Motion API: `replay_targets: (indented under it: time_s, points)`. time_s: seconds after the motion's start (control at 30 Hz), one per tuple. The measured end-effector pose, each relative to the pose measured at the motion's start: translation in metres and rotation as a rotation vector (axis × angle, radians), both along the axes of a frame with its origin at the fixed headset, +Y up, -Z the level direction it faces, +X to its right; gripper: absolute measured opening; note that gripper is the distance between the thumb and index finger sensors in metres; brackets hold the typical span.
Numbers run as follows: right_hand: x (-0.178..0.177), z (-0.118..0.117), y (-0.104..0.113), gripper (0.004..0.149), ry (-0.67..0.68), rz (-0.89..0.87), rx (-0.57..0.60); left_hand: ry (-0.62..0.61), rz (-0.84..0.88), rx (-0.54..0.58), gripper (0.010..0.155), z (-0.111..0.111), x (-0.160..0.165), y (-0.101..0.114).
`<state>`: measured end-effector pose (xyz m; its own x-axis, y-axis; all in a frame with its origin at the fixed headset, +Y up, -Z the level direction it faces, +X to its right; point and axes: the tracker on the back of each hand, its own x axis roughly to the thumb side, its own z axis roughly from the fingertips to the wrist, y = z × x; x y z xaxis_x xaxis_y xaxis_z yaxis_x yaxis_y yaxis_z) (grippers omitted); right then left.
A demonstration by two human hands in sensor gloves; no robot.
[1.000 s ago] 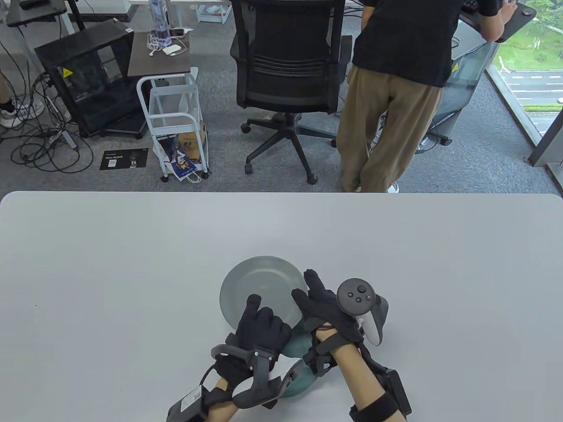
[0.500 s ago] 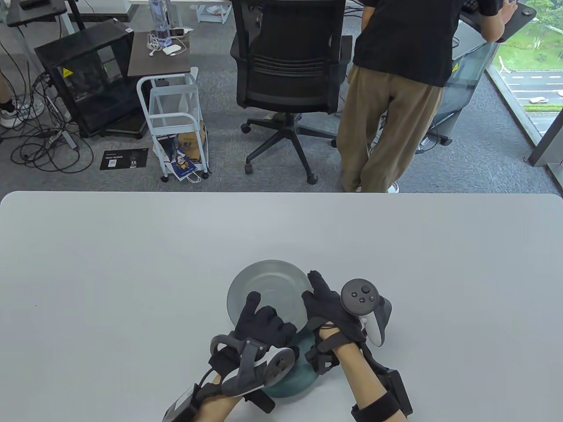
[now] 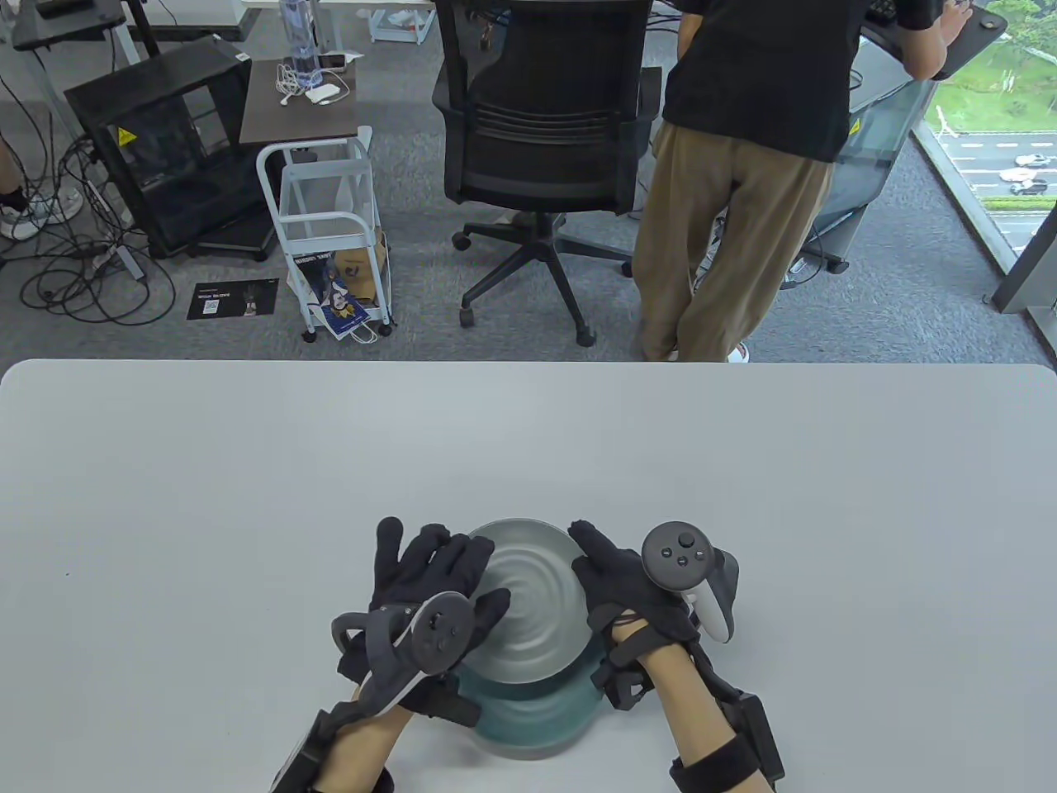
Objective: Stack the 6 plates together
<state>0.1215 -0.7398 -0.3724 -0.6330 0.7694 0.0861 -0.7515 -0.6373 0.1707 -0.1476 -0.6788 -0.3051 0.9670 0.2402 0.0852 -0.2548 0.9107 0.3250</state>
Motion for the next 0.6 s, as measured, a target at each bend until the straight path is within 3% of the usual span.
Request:
replay_targets:
  time_s: [0.23,0.37,0.5,0.6]
  points:
    - [0.000,0.005,0.000,0.046,0.097,0.097,0.036,0.094,0.082,-0.096,0.078,-0.015,-0.026,-0.014]
    - [-0.002,0.009,0.001,0.044,0.097,0.164,0.022,0.183,-0.019,-0.117,0.081,-0.020,-0.032,-0.024]
    - [-0.006,0.017,0.011,0.049,0.019,0.408,0.182,0.280,-0.137,-0.146,0.084,-0.026,-0.037,-0.037]
    - [-0.012,0.025,0.019,0.051,-0.078,0.719,0.340,0.317,-0.200,-0.167,0.085,-0.029,-0.037,-0.044]
